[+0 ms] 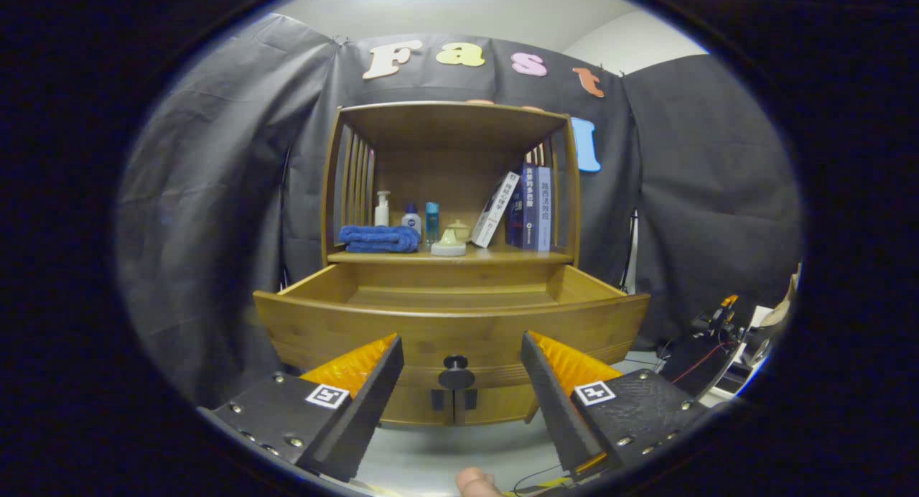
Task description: Pull open the drawer, take out the items inside it, and place them on the countertop above the cabinet.
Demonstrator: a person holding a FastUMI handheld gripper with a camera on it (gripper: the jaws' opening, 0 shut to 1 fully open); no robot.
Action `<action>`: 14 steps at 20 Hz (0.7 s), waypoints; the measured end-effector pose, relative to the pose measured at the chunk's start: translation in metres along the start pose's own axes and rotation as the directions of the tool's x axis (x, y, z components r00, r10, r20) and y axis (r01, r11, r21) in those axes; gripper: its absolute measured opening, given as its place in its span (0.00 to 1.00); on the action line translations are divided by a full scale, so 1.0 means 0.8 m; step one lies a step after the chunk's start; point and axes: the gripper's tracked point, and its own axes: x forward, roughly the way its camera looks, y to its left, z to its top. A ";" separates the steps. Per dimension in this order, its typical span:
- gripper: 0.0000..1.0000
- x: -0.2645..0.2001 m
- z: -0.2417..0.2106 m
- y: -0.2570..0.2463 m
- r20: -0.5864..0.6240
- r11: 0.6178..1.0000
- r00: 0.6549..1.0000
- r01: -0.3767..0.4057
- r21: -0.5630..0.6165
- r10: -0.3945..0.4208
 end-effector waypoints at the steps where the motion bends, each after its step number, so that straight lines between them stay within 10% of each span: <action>1: 0.98 0.003 -0.005 0.001 0.001 1.000 1.000 0.000 -0.003 0.000; 14: 0.98 0.111 -0.056 0.019 -0.009 0.998 0.999 -0.052 0.033 0.053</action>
